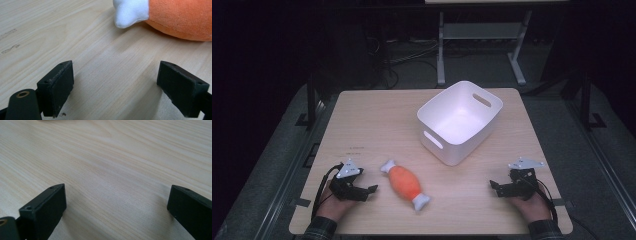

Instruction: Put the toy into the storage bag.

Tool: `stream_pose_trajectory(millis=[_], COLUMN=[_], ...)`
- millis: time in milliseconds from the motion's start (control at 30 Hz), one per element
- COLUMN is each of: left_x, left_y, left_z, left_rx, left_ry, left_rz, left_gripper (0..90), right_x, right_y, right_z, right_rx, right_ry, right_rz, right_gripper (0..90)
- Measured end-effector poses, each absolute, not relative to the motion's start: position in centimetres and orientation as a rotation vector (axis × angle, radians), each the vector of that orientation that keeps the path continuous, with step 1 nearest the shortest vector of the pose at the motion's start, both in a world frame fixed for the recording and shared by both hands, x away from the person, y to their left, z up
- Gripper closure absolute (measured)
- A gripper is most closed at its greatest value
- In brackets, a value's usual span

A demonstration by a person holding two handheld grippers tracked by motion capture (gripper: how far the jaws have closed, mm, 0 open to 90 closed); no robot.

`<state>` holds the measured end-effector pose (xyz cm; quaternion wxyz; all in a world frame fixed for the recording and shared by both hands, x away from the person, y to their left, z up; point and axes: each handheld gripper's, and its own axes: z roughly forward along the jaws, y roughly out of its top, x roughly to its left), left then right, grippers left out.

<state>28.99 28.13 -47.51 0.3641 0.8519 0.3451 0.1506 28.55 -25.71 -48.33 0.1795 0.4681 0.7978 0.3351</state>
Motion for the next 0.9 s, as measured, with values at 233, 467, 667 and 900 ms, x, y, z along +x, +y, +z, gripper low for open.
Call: stream_pose_trajectory(millis=[233,467,667,900], left_x=[28.9,28.1,27.3,27.0], left_y=[28.4,29.0,28.8,28.1], left_z=[-47.1,-45.5,-44.5,-43.9], left_rx=[2.199,2.209,2.249,2.299], left_ry=[0.876,0.807,0.768,0.723], left_rz=[0.38,0.311,0.248,0.132], left_gripper=[21.4,49.3,77.4,90.0], right_x=[28.6,28.6,28.6,28.6], right_y=[-25.7,-25.7,-25.7,-25.7], right_z=[-48.3,-48.3,-48.3,-48.3], right_rx=[1.322,1.323,1.321,1.318], right_ry=[2.256,2.256,2.257,2.259], right_rz=[0.948,0.948,0.947,0.95], right_gripper=[1.9,1.9,1.9,1.9])
